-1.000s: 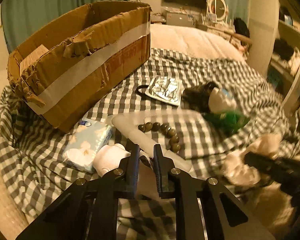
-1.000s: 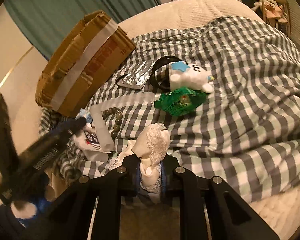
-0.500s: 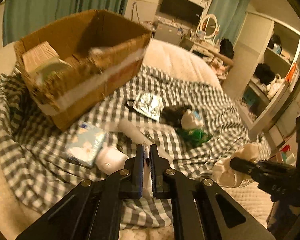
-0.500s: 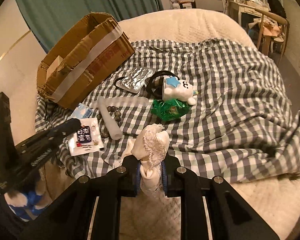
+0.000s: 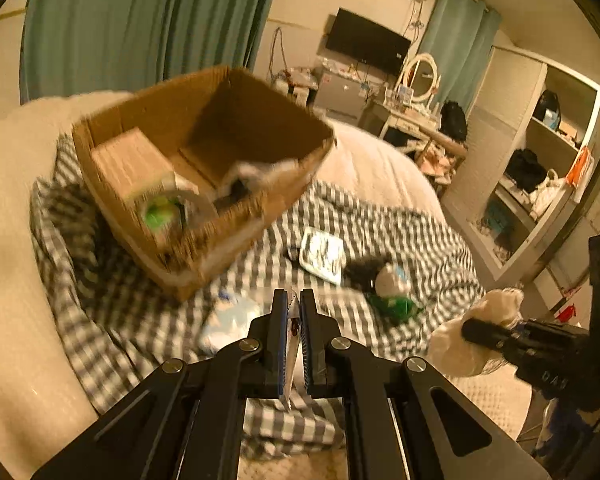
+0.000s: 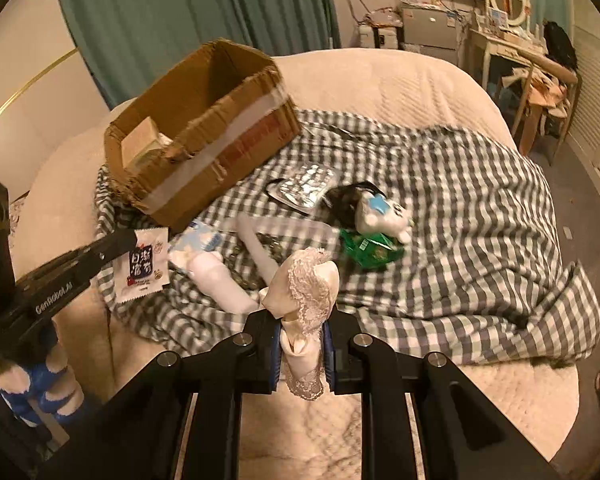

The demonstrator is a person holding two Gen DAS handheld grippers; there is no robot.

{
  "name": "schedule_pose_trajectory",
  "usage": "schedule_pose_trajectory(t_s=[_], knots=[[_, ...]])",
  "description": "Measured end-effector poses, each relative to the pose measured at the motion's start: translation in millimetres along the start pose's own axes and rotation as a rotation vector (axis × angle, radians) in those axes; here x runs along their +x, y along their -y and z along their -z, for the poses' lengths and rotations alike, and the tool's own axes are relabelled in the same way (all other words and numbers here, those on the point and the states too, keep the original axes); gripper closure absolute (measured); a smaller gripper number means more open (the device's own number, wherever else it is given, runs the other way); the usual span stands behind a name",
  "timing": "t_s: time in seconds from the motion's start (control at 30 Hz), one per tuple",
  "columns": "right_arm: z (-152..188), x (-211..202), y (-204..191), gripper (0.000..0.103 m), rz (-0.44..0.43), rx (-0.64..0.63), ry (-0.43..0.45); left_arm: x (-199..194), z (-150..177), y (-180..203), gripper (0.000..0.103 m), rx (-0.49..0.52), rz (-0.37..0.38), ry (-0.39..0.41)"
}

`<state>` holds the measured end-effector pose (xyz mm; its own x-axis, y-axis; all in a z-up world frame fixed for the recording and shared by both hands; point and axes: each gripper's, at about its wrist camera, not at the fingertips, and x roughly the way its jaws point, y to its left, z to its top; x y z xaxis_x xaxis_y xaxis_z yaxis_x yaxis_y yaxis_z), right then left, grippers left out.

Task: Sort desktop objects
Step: 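Carry the white tube and lace cloth into the cardboard box and release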

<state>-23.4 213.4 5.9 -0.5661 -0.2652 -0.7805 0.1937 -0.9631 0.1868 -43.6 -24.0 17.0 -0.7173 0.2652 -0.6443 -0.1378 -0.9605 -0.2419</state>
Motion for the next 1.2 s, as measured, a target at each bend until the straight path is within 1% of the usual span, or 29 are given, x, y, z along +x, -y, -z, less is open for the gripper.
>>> schedule_pose_trajectory(t_s=[0.07,0.2,0.27,0.37,0.43,0.53,0.57,0.63,0.7,0.77,0.83,0.87,0.9,0.93,0.97,1.0,1.03,1.1,1.2], knots=[[-8,-1,-10,0.086,-0.010,-0.018,0.004,-9,-18,-3,0.096,0.007,-0.018,0.039],[-35,-2,-34,0.086,-0.025,-0.070,0.021,-23,-57,-13,0.096,-0.028,-0.007,0.116],[-55,-5,-49,0.086,-0.029,-0.120,0.040,-26,-76,-17,0.096,-0.043,-0.007,0.147],[-89,-9,-72,0.086,-0.054,-0.162,0.081,-24,-104,-27,0.096,-0.055,-0.041,0.189],[-115,-4,-85,0.086,-0.092,-0.148,0.094,-18,-118,-33,0.096,-0.052,-0.064,0.195],[-144,12,-102,0.086,-0.112,-0.147,0.103,-5,-130,-42,0.096,-0.029,-0.113,0.191],[-151,18,-107,0.086,-0.122,-0.146,0.102,2,-134,-46,0.096,-0.020,-0.136,0.188],[-166,35,-117,0.086,-0.146,-0.129,0.096,12,-139,-55,0.096,-0.012,-0.157,0.177],[-176,48,-122,0.087,-0.158,-0.119,0.098,27,-142,-67,0.096,-0.024,-0.181,0.150],[-186,68,-123,0.087,-0.188,-0.086,0.082,38,-142,-77,0.096,-0.039,-0.184,0.128],[-194,86,-127,0.087,-0.170,-0.095,0.069,49,-142,-85,0.095,-0.042,-0.204,0.105],[-197,95,-130,0.086,-0.151,-0.111,0.061,51,-140,-87,0.086,-0.044,-0.208,0.098],[-199,101,-130,0.086,-0.135,-0.113,0.059,55,-139,-91,0.076,-0.048,-0.227,0.083],[-201,104,-128,0.071,-0.126,-0.104,0.062,56,-139,-93,0.038,-0.050,-0.264,0.066],[-202,106,-126,0.039,-0.124,-0.087,0.069,57,-137,-95,0.013,-0.049,-0.316,0.053],[-203,106,-123,0.027,-0.125,-0.071,0.075,54,-135,-97,0.011,-0.051,-0.349,0.071],[-203,103,-120,0.020,-0.127,-0.063,0.093,47,-131,-99,0.011,-0.053,-0.349,0.106],[-202,84,-108,0.020,-0.127,-0.049,0.166,37,-127,-99,0.011,-0.047,-0.346,0.114],[-200,58,-95,0.020,-0.081,-0.051,0.222,18,-122,-93,0.010,-0.059,-0.322,0.121]])
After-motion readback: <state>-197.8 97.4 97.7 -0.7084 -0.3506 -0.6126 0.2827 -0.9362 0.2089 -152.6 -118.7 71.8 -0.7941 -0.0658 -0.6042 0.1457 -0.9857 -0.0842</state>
